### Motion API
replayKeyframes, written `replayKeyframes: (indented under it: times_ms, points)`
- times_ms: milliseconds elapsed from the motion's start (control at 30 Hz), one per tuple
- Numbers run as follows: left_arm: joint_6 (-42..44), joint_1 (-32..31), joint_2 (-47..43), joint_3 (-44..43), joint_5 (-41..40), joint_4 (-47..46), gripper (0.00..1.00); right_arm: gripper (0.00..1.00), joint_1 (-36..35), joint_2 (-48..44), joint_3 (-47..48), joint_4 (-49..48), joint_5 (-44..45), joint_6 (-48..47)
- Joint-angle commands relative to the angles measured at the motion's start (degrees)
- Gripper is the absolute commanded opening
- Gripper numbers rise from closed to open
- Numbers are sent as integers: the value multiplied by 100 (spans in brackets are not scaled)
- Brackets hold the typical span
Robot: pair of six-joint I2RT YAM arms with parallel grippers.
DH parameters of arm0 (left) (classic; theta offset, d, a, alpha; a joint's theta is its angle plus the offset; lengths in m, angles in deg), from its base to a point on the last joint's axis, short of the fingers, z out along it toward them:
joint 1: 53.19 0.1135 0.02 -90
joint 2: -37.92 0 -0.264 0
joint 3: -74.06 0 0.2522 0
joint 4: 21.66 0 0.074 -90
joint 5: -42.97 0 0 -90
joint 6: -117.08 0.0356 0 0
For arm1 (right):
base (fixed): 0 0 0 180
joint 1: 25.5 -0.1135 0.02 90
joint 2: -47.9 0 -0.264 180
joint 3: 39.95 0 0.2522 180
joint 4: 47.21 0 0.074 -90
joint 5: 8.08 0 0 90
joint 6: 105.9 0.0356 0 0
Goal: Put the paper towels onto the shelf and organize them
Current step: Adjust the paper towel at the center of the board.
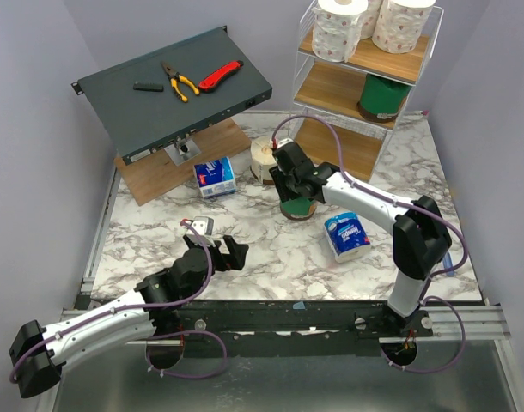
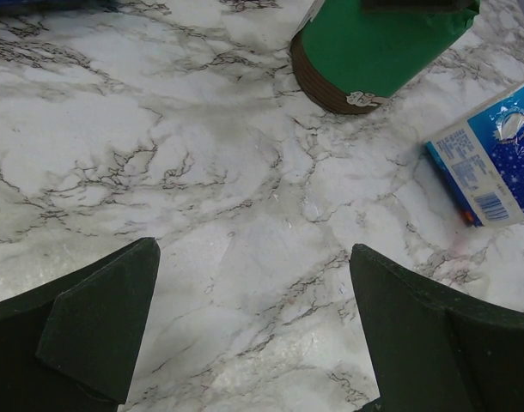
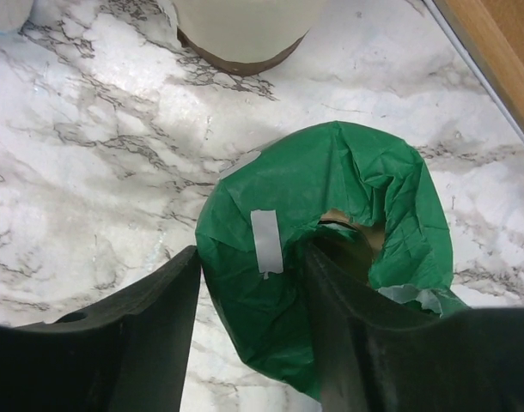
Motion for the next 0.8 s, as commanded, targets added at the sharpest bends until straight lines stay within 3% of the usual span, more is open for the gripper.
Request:
replayKeyframes:
  times_ms: [0,267,767]
  points:
    - [13,-11,54,-207,118,-66,97,57,-14,-274,-13,177,-13,131]
    - [13,-18,195,-264,115,-114,97,61,-21,-55,644,897,31,1302]
    - [-55,-17,457,-392,171,-49,97,62,-27,422,922,1231,137,1084]
